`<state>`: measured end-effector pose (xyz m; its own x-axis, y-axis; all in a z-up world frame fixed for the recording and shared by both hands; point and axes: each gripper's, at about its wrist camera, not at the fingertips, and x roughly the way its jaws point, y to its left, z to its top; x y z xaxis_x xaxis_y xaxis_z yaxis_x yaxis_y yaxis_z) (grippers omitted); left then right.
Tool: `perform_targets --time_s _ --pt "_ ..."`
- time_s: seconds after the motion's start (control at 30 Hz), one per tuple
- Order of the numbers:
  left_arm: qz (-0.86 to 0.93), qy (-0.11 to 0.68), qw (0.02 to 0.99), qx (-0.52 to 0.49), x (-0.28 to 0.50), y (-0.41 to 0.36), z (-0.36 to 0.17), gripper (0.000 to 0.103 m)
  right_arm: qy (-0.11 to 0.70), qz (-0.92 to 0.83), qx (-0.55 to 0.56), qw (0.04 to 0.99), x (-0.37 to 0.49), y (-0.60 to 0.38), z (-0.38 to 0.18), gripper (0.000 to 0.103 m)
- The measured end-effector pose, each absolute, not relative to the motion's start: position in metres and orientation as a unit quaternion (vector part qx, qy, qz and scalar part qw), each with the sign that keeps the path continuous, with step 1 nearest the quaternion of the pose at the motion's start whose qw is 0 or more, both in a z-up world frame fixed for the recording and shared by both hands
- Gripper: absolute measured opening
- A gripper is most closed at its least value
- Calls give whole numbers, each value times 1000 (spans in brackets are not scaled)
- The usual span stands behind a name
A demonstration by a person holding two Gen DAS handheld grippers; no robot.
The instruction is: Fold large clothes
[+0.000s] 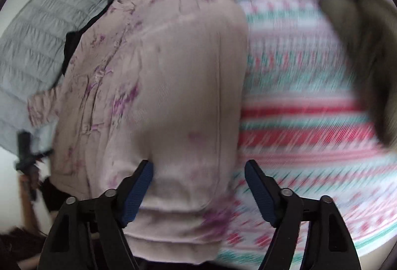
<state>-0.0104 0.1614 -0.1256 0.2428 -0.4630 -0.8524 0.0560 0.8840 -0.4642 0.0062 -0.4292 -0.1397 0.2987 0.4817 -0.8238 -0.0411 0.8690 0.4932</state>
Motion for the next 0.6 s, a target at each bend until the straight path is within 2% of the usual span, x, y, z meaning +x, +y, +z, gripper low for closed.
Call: perform_targets --time_s 0.07,0.13,0.17,0.2,0.23,0.33,0.47,0.6 --pt "-174 582 777 -165 -17 153 -120 70 559 176 200 785 3 -426 -139 46" --pt "-188 575 776 -177 -19 146 -117 56 555 180 192 789 -1 -420 -138 40" --pt "-190 568 782 -171 -23 141 -113 48 553 180 185 792 -4 -416 -137 27" --pt "-178 561 792 -159 -25 140 -110 23 546 175 182 799 -7 -413 -133 22" --pt "-160 555 802 -153 -28 140 -106 16 543 174 182 801 -10 -411 -129 17" --pt "-159 525 812 -200 -36 159 -77 11 514 174 171 822 -25 -409 -98 13" --pt "-185 467 835 -224 -53 177 -21 11 465 180 159 852 -53 -412 -39 10" --pt "-211 469 831 -211 -67 176 1 10 459 179 120 862 -81 -399 -3 9"
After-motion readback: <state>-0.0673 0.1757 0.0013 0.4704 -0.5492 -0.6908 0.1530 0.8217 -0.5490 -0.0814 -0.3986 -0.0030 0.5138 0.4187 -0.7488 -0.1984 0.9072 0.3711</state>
